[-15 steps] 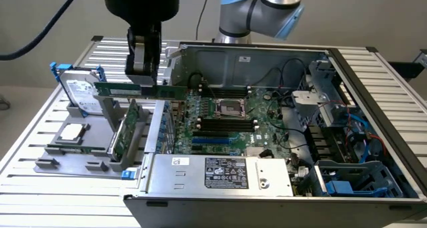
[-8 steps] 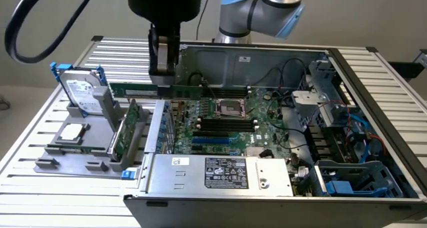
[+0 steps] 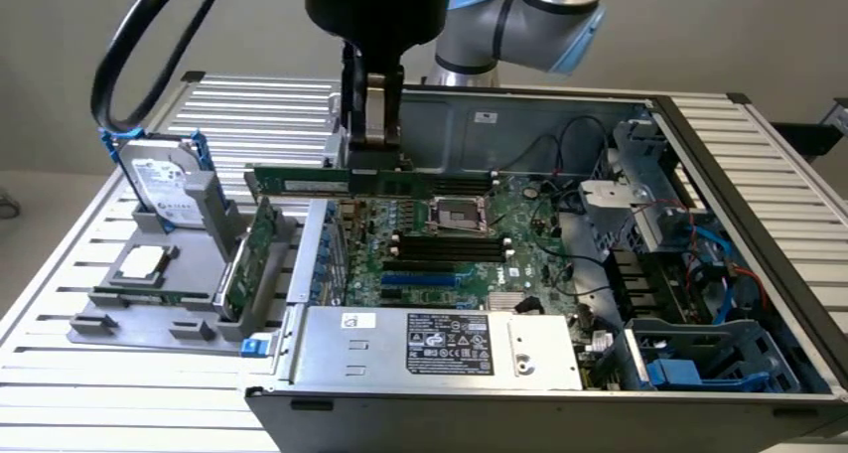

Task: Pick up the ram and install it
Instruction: 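Pick up the ram and move it above insertion slot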

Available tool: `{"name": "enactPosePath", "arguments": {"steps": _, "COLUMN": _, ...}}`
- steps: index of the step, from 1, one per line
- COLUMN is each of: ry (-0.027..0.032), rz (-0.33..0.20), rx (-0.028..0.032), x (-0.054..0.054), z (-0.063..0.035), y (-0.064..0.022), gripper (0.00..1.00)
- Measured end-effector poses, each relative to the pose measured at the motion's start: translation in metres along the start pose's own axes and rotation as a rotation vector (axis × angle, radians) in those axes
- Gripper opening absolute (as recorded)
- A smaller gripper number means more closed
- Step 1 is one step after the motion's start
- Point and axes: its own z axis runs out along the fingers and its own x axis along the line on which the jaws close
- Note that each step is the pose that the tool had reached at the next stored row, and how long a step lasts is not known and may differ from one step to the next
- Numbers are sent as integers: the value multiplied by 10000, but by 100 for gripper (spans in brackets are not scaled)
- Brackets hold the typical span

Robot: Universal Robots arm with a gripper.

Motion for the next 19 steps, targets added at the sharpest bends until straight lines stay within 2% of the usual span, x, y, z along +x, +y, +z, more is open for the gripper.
{"name": "enactPosePath", "arguments": {"steps": 4, "ry": 22, "rz": -53, "rx": -3, "x": 16, "z": -15, "y": -136, "gripper": 14}}
{"name": "enactPosePath", "arguments": {"steps": 9, "ry": 117, "rz": -77, "rx": 3, "x": 1, "z": 11, "y": -287, "gripper": 14}}
{"name": "enactPosePath", "arguments": {"steps": 19, "ry": 177, "rz": -71, "rx": 6, "x": -249, "z": 94, "y": -666, "gripper": 14}}
